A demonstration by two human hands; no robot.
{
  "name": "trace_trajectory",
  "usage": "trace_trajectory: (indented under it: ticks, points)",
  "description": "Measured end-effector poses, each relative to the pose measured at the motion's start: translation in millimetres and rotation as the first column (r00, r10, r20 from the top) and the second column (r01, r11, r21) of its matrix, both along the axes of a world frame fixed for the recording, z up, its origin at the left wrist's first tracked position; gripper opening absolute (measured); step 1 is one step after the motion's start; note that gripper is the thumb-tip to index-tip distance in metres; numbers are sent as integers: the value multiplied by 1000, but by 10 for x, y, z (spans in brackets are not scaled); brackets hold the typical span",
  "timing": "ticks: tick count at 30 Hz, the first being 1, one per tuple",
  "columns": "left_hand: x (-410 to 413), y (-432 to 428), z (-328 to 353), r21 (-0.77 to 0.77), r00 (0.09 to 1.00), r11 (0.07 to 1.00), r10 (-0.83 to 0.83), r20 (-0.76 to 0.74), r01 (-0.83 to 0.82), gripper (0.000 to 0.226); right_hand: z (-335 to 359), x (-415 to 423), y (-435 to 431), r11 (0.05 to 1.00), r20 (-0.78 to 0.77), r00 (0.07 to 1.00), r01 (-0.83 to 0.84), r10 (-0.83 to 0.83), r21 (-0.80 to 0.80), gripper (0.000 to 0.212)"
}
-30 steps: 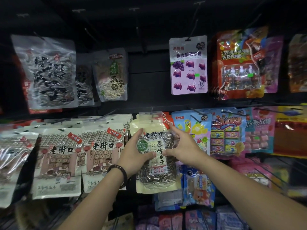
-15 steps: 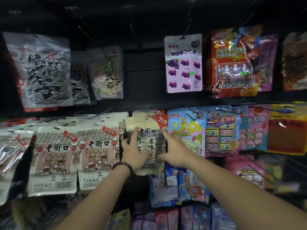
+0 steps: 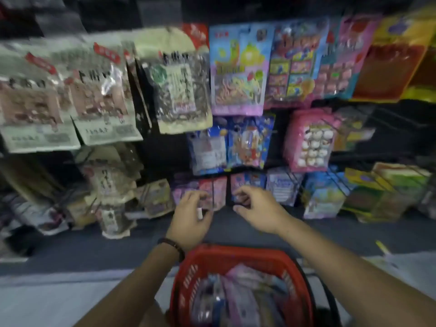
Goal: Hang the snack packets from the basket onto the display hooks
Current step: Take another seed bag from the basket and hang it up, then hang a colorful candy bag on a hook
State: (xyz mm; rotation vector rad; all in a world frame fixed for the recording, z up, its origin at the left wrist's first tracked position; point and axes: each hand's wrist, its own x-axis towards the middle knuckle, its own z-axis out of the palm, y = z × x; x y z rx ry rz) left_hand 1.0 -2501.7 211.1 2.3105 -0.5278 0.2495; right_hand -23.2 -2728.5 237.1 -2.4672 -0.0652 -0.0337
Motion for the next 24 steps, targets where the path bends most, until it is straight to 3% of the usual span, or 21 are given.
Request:
trace_trajectory:
  ticks: [4,7,10,13,16,18,21,24]
  points:
    - [-410,-81,-1165,59,943,998,23,-333,-3,26,-1112,-501,-175,993,-184,979,106,-93,60,27]
    - [-645,-198,-1882,128,819,991,34,-573,49,28,-1882,-831,-338,985,-369,919,169,-141,44,16]
    - [-788,-350,-2464,184,699,981,92,-709,57,28,-2500,-1088,-473,963,-470,853,269,-225,28,17]
    - [-801,-513,-2946,237,617,966,127,-776,99,27,-2740,-1329,-513,942,-555,788,335,-267,22,14]
    - [-683,-766,-3124,230,541,973,178,-822,28,31,-2869,-1326,-585,937,-633,732,348,-252,30,27]
    - [-572,-971,-3133,221,538,974,209,-817,-43,43,-2924,-1228,-619,924,-656,714,376,-245,65,36]
    - [-340,-1259,-3173,218,561,976,193,-805,-23,63,-2989,-1108,-648,895,-668,706,426,-236,135,51]
    - [-100,-1480,-3278,186,486,982,179,-855,-35,69,-3075,-1056,-655,894,-688,688,430,-233,128,37]
